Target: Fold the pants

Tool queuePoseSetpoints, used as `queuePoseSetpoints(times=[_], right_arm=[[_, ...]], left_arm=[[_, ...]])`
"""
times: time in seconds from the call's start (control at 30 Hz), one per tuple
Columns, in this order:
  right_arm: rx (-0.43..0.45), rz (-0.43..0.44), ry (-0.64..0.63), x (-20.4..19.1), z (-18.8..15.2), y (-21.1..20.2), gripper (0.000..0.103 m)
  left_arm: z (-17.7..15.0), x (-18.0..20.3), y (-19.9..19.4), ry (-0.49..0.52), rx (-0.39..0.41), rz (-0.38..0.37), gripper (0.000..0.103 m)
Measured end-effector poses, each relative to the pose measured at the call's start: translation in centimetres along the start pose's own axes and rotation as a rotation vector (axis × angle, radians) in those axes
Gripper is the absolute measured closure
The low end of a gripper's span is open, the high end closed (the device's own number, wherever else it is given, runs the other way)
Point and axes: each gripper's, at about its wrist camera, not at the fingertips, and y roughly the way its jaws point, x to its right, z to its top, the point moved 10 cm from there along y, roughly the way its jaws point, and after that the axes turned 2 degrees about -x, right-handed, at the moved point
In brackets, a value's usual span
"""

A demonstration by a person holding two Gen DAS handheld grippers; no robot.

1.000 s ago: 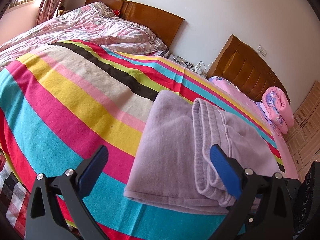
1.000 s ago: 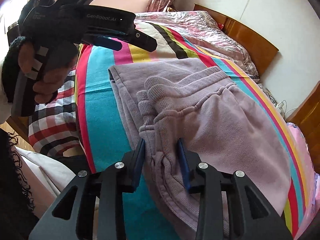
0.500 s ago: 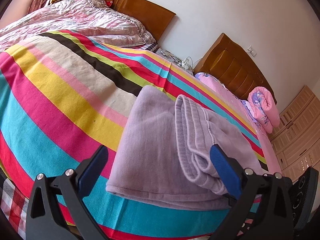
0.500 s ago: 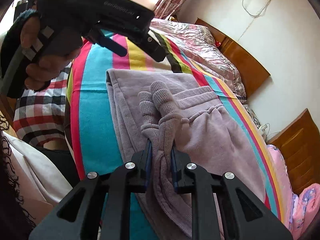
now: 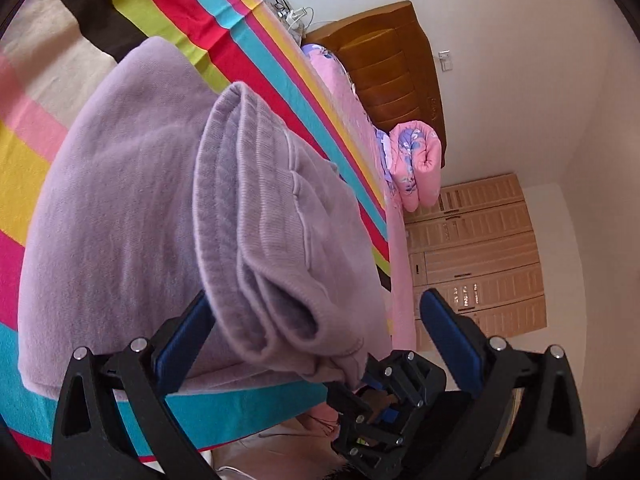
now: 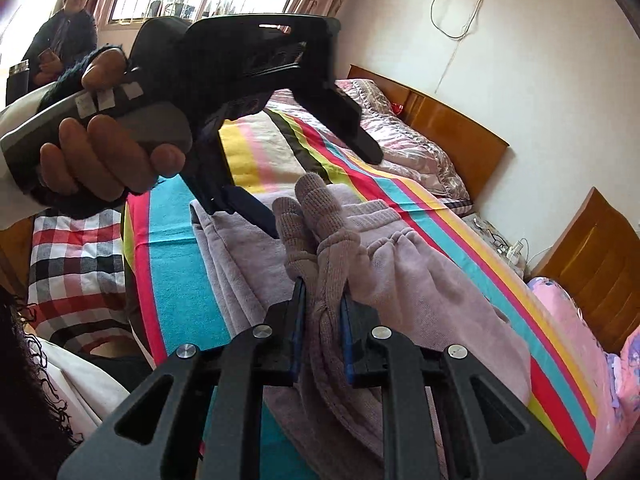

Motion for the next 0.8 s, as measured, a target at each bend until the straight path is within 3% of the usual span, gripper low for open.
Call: queuePoseSetpoints(times=[0.13,0.17,0.2,0.23,0.27,0.33,0.43,0.47,0.53,0.67,0.73,0.8], right_arm=[[0.006,-0.011,-0.009,-0.1,0.2,-0.2,0.088],[0.005,-0.012,-0.011,0.0,0.2,-0.2,0.088],[-0.005,-0.009,-0.009,-0.1,0.0,-0.1,0.087],[-0.021,0.004,-0.005,-0.1,-0.3,0.0,0.086],[-0.036,0.016,0.001,-0.1,-0.6,0.2,0.084],[-0.023,0.026,0.029,0.4,-1.0,-0.8,0.062],[0.044,0.012,0.188,3.7,-2.3,-5.0,0.039],[0.073,0.009,0.267,5.2,-3.3,-6.9,0.038],[0.082,-0.016,0.453,8.0,-6.9,-9.6,0.023],[-0.099,-0.107,0.625,8.5,-15.6,-10.1,0.023],[-0.145,-0.121,0.652,7.7,-17.2,-9.1,0.023],[-0.126,-0.113,0.676,7.6,-16.5,-8.0,0.023]], left_arm=[[0.5,0.5,4.0,0.035,-0.113,0.054,0.003],[0.3,0.5,4.9,0.034,-0.137,0.054,0.014],[0.2,-0.2,5.5,0.042,-0.143,0.112,0.025],[0.2,-0.9,5.9,0.058,-0.135,0.178,0.053],[0.2,-1.4,6.1,0.063,-0.135,0.193,0.065],[0.2,-2.1,6.2,0.067,-0.12,0.201,0.072],[0.2,-2.1,6.0,0.082,-0.094,0.21,0.076],[0.2,-1.9,5.8,0.098,-0.083,0.221,0.076],[0.5,-1.0,5.5,0.125,-0.061,0.227,0.077],[1.3,2.2,5.3,0.174,-0.019,0.225,0.079],[1.6,4.0,5.1,0.201,-0.006,0.224,0.08],[1.7,5.8,4.7,0.215,0.005,0.21,0.081]])
